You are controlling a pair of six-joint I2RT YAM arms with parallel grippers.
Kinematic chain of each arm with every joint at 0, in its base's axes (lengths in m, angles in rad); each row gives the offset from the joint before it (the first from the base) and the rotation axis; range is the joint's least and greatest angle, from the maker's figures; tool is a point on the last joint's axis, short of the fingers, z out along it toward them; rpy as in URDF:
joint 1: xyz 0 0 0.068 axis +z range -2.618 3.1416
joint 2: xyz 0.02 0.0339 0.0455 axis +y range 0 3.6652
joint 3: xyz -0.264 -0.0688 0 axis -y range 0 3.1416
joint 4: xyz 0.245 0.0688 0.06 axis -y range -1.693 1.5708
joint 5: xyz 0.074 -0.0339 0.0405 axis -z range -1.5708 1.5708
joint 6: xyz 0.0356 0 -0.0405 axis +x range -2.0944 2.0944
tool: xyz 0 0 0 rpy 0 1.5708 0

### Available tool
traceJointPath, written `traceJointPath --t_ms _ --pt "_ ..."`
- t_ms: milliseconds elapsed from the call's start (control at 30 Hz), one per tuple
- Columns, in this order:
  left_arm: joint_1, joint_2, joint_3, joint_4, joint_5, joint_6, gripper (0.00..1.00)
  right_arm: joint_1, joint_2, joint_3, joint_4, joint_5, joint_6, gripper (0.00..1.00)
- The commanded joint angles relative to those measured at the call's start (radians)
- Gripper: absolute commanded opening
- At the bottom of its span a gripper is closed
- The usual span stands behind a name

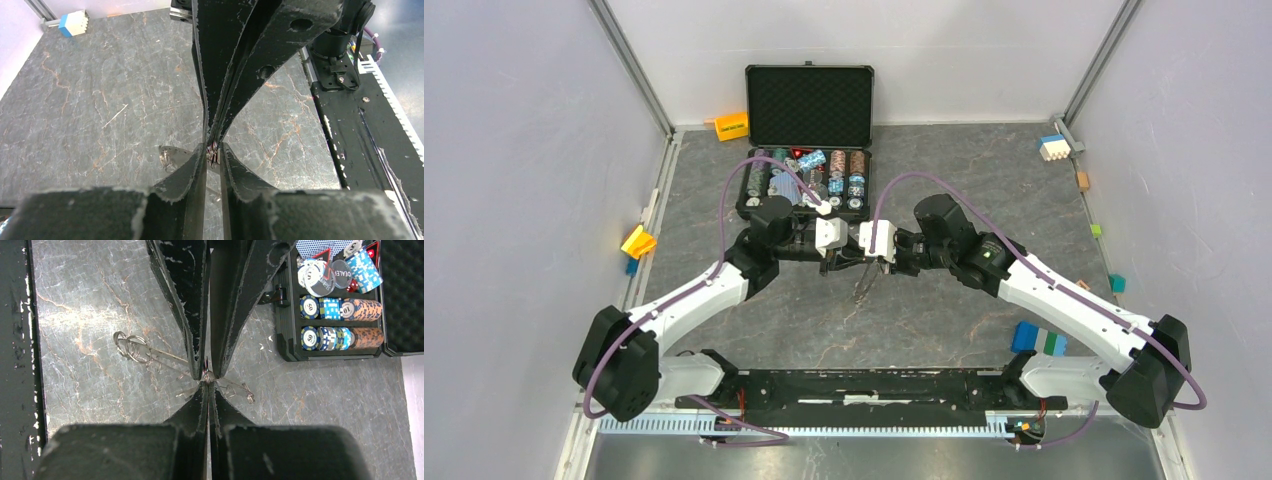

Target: Put the keys on the keyring

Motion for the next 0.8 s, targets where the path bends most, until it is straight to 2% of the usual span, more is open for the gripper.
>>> traceJointPath --t_ms 0,333,433,500,567,667,767 --pt "-0.006 0.013 0.014 0.032 0.017 -0.004 0.22 0.004 -0.008 0.023 0.034 -0.002 0.011 0.0" --pt "-0.006 0.016 0.018 0.044 0.017 -0.023 0.18 0.005 -0.009 0.017 0.035 -0.003 0.01 0.0" --pt "-0.007 0.016 0.021 0.049 0.019 -0.028 0.12 0.006 -0.008 0.013 0.038 -0.003 0.011 0.0" --pt "-0.006 0.014 0.019 0.049 0.02 -0.028 0.03 0.006 -0.009 0.014 0.037 -0.003 0.012 0.0" --pt "-0.006 0.009 0.013 0.058 0.019 -0.034 0.02 0.005 -0.012 0.016 0.039 -0.003 0.013 0.01" --pt "-0.004 -0.006 -0.029 0.149 0.022 -0.082 0.02 0.004 -0.023 0.01 0.046 0.0 0.015 0.13" --pt "0.017 -0.02 -0.089 0.342 0.046 -0.211 0.02 -0.006 -0.053 -0.021 0.059 -0.012 0.015 0.27"
